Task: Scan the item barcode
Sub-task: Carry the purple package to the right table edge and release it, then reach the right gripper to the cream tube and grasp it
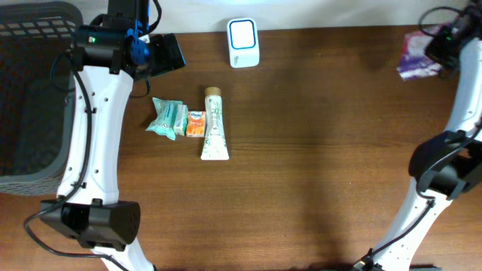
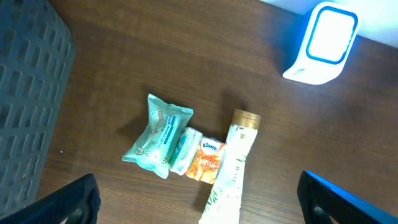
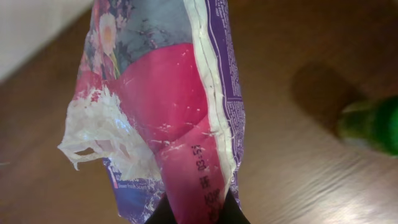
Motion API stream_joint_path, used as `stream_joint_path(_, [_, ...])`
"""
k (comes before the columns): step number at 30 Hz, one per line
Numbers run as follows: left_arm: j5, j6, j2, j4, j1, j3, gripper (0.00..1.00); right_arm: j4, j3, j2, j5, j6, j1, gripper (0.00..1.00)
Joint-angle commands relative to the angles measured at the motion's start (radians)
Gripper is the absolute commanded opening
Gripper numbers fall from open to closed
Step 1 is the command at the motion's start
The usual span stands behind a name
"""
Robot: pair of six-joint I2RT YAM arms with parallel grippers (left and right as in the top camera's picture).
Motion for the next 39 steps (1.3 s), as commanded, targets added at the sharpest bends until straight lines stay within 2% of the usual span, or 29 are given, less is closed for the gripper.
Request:
stream_joint_path(1, [-0.011,0.016,0.000,0.001,0.006,0.003,0.99,0.007,-0.006,0.063,0.005,-0.104,-0.053,0.04])
stream_joint_path(6, [-0.011,0.016,0.000,0.001,0.006,0.003,0.99,0.026,-0.007,0.159,0.014,-0.103,-0.140,0.04])
stream_joint_path(8, [-0.011,0.016,0.000,0.001,0.006,0.003,0.99,0.025,-0.010,0.173,0.109,-0.103,-0.162,0.09])
stream_joint_path(9, [-0.011,0.016,0.000,0.001,0.006,0.003,0.99,0.024,-0.009,0.171,0.231,-0.088,-0.168,0.22])
stream_joint_path(10, [-0.011,0.016,0.000,0.002,0.006,0.003,0.99,0.014,-0.005,0.161,0.309,-0.088,-0.169,0.42])
stream_joint_path(12, [-0.011,0.016,0.000,0.001,0.006,0.003,0.99,-0.013,0.018,0.140,0.357,-0.088,-0.167,0.89])
stream_joint_path(16, [-0.011,0.016,0.000,0.001,0.006,0.003,0.99,-0.016,0.056,0.016,0.026,-0.087,-0.136,0.93])
stream_joint_path(18, [-0.011,0.016,0.000,0.001,0.006,0.003,0.99,-0.024,0.056,-0.053,-0.220,-0.088,-0.097,0.93])
stream_joint_path(21, [-0.011,0.016,0.000,0.001,0.006,0.003,0.99,-0.138,0.053,-0.075,-0.658,-0.126,-0.002,0.96])
stream_joint_path(22, [-0.011,0.016,0.000,0.001,0.006,0.003,0.99,-0.186,0.041,-0.072,-0.719,-0.169,0.043,0.96])
stream_joint_path(25, [-0.011,0.016,0.000,0.001,0.006,0.003,0.99,-0.256,-0.046,-0.072,-0.718,-0.227,0.238,0.92])
stream_joint_path(28, [-0.011,0.016,0.000,0.001,0.006,0.003,0.99,-0.169,-0.178,-0.069,-0.716,-0.221,0.419,0.92])
stream_joint_path(31, [-0.011,0.016,0.000,0.001,0.006,0.003,0.99,0.023,-0.363,-0.062,-0.721,-0.106,0.579,0.88])
stream_joint_path(33, [-0.011,0.016,0.000,0.001,0.006,0.003,0.99,0.163,-0.473,-0.062,-0.724,-0.023,0.655,0.79])
stream_joint_path(39, [-0.011,0.016,0.000,0.001,0.006,0.003,0.99,0.527,-0.678,-0.061,-0.805,0.157,0.781,0.80])
